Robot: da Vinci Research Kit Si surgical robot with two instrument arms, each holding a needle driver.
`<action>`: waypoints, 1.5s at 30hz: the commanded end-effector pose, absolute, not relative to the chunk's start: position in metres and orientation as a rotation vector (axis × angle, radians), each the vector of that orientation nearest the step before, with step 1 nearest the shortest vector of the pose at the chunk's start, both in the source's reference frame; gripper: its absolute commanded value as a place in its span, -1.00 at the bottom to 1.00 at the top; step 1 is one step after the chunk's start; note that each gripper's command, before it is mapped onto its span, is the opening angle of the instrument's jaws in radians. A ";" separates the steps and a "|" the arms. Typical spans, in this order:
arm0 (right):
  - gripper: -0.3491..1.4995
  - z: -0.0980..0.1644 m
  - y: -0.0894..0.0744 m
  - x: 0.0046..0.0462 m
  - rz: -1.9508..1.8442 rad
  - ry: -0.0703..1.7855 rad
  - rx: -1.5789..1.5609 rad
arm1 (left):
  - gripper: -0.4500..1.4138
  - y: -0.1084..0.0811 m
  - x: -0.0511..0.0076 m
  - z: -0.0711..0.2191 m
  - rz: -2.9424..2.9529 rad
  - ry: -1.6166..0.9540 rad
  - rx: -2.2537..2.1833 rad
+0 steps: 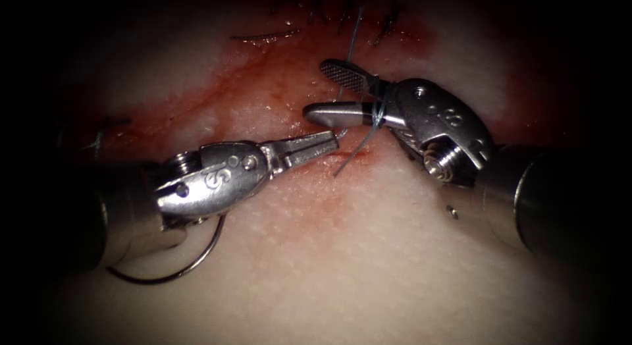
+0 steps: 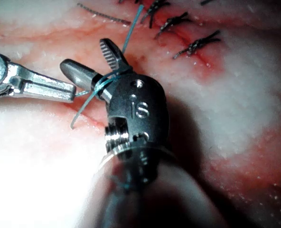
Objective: Wound Closure
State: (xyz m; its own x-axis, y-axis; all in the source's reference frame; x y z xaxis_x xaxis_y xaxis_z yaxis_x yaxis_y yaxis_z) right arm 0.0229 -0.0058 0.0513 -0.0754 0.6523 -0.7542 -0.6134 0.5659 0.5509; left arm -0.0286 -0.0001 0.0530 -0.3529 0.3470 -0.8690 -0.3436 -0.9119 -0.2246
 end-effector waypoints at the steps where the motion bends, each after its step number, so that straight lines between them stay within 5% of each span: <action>1: 0.00 0.052 -0.006 0.0231 1.060 1.260 0.034 | -1.00 0.000 -0.0291 0.054 2.281 -0.015 -1.472; 24: -0.02 0.053 -0.006 0.0211 1.212 1.208 -0.002 | -1.00 0.004 -0.0291 0.055 2.277 -0.019 -1.456; 37: -0.37 0.054 -0.004 0.0226 1.254 1.189 -0.031 | -1.00 0.004 -0.0292 0.055 2.278 -0.020 -1.458; 45: -0.33 0.054 -0.004 0.0231 1.255 1.189 -0.034 | -1.00 0.004 -0.0286 0.055 2.281 -0.019 -1.455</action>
